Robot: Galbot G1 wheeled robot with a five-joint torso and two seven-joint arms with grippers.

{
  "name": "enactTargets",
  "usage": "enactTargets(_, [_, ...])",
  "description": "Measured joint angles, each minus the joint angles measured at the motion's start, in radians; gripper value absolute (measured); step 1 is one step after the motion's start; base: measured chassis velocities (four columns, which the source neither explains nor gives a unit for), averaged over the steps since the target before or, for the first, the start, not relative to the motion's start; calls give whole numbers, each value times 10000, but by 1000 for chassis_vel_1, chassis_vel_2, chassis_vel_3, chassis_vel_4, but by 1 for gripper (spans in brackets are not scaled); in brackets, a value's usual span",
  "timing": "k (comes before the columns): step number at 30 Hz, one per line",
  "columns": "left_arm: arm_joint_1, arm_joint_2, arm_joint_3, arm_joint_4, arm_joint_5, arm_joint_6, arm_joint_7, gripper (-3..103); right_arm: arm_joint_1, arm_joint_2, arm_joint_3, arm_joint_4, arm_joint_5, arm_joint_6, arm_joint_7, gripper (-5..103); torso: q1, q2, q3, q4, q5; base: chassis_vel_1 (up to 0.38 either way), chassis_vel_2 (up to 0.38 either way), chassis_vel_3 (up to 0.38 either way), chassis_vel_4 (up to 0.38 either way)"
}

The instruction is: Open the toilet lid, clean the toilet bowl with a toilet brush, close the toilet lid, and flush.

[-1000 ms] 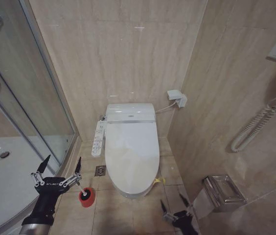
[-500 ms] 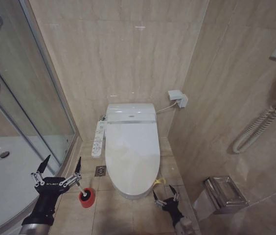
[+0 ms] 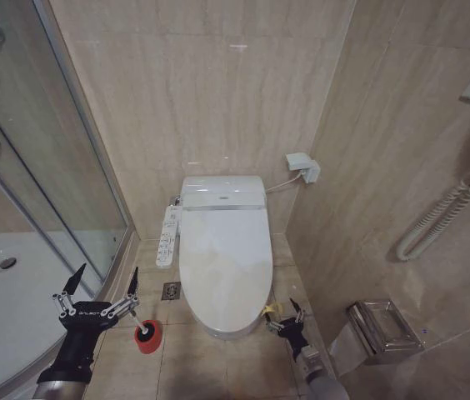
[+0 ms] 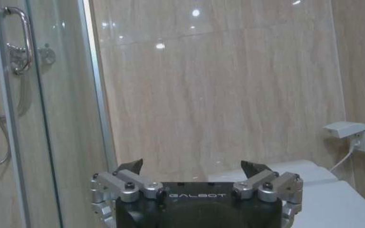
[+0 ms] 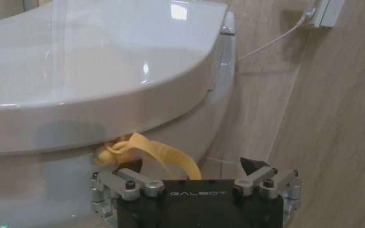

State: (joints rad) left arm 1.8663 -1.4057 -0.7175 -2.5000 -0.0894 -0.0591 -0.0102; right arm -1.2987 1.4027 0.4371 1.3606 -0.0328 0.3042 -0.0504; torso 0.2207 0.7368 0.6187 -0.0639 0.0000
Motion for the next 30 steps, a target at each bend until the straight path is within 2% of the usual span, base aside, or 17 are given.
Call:
enactTargets(1, [0,0,0,0,0,0,0,100,-17,-18,33,2,16,33,-38,103,0,0,0,0,0,0,0,0,0])
enactTargets(7, [0,0,0,0,0,0,0,100,-145,-94,189,-37,-69,328,-296,103,0,0,0,0,0,0,0,0,0])
enactTargets(8, [0,0,-1,-1,0,0,0,100,-175,-109,204,-40,-111,388,-328,79,0,0,0,-1,0,0,0,0,0])
enactTargets(14, [0,0,0,0,0,0,0,100,-259,-100,233,-50,-382,758,-455,79,0,0,-1,0,0,0,0,0,0])
enactTargets(15, [0,0,0,0,0,0,0,100,-291,-81,215,-41,-422,770,-455,51,0,0,-1,0,0,0,0,0,0])
enactTargets(22, [0,0,0,0,0,0,0,100,-354,-18,186,-38,-575,837,-442,51,0,0,-1,0,0,0,0,0,0])
enactTargets(23, [0,0,0,-1,0,0,0,100,-365,-19,190,-37,-579,849,-433,25,0,0,-1,0,0,0,0,0,0])
enactTargets(30, [1,0,0,0,0,0,0,100,-573,-89,299,304,-472,905,-396,25,0,0,-1,1,1,0,0,0,0])
